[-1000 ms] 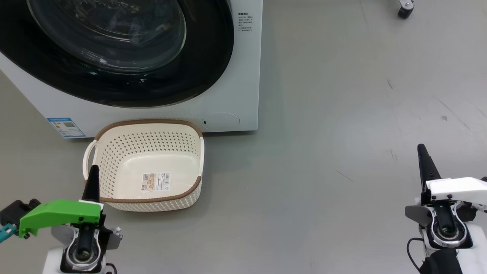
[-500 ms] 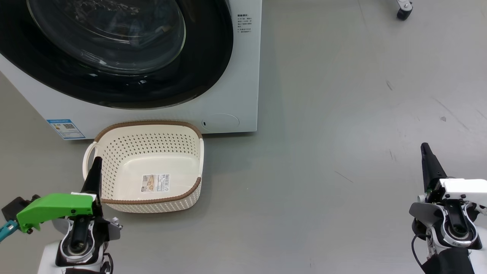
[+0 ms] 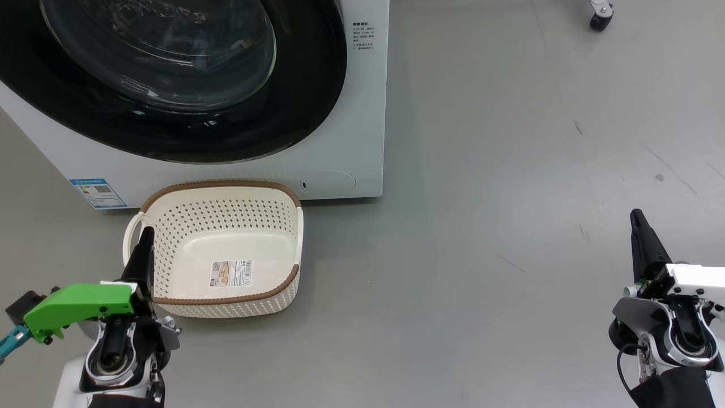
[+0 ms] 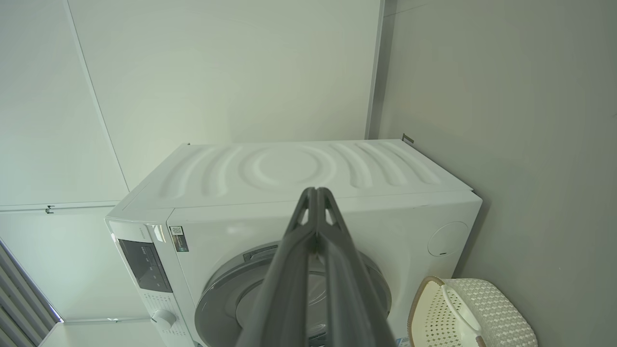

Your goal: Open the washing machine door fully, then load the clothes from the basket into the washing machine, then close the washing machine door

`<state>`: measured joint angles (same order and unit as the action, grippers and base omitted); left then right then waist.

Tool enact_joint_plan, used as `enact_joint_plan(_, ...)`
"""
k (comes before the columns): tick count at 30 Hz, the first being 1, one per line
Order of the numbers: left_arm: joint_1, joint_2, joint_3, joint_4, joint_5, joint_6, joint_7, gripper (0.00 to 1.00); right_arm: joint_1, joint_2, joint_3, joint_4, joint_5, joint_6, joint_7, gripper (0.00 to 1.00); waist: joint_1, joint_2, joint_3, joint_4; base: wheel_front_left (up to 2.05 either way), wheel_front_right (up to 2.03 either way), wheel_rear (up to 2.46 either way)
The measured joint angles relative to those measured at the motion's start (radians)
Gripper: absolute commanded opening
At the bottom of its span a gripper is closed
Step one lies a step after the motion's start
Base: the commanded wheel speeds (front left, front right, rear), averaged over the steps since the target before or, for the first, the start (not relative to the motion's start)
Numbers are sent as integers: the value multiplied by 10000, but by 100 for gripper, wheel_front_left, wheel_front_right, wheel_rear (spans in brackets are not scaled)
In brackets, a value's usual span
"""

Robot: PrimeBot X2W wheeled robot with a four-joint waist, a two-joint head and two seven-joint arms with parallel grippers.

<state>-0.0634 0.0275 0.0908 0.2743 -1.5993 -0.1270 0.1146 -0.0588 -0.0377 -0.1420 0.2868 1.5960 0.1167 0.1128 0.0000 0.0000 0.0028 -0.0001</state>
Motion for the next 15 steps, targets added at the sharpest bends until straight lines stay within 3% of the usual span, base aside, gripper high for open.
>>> enact_joint_plan(15,0,0,-2,-2,-2,0,0,0,-2,2,2,-13,38,0,0,0,0,0,1,0,0,0,0)
